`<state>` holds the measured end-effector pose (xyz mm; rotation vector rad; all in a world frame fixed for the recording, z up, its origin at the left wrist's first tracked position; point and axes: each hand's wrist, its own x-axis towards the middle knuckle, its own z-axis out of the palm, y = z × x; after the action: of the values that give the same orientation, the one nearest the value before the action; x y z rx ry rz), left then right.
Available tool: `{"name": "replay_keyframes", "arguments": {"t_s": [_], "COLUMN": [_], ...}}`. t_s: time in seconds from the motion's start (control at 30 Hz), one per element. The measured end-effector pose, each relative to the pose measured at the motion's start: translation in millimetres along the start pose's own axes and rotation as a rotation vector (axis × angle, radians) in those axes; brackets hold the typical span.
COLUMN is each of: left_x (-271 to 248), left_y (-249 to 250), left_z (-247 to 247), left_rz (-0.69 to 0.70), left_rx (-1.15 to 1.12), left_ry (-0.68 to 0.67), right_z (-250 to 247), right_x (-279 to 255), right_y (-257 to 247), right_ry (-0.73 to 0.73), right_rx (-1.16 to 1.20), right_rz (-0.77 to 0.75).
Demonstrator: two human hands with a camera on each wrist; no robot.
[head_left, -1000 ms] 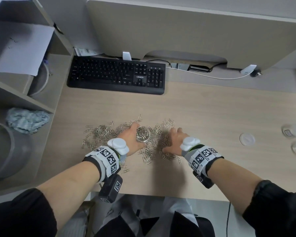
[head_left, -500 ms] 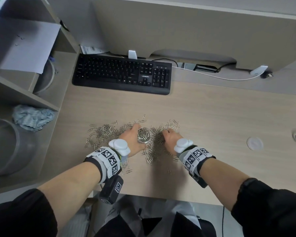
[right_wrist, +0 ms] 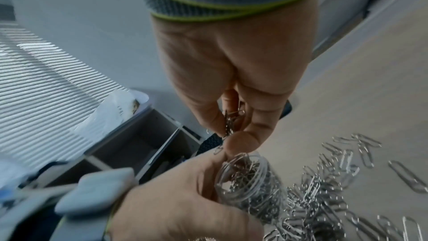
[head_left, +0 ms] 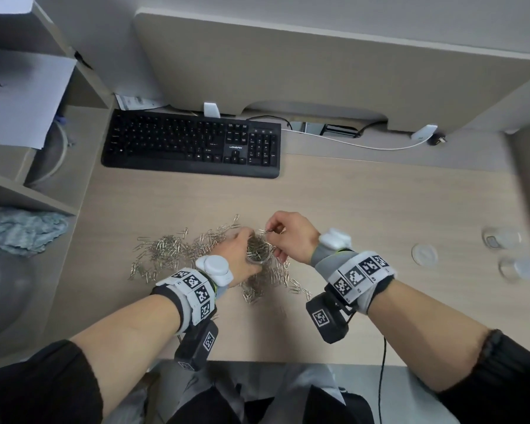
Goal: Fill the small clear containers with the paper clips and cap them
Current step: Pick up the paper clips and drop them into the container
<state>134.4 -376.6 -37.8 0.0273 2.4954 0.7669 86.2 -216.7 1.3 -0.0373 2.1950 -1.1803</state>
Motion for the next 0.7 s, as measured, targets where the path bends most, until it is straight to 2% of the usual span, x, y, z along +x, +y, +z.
{"name": "replay_keyframes", "arguments": {"t_s": [0.1,0.17,0.47,0.63,0.7], "left_x": [3,6,5,3,1], "left_y": [5,7,0,-4,-9], "left_z": [0,0,0,0,0], "left_rz": [0.023,0.033,0.027,0.021,0.018], "left_rx": [-0.035,-0.051,-0.055,-0.071,-0.061], "left_ry": [0.015,0.029,0.071,0.074,0.081], "right_z": [2,1,-9,-1,-3], "right_x": [-1,-1,0,-1,3], "right_y": [-5,-7,-7,-4,-2], "right_ry": [0.009,-0.004,0.016,-0.106,-0.057], "right_rx": [-0.288,-0.391,-0.235,-0.382,-0.26], "right_rz": [-0.105,-0.159,-0.149,-0.185,-0.184]}}
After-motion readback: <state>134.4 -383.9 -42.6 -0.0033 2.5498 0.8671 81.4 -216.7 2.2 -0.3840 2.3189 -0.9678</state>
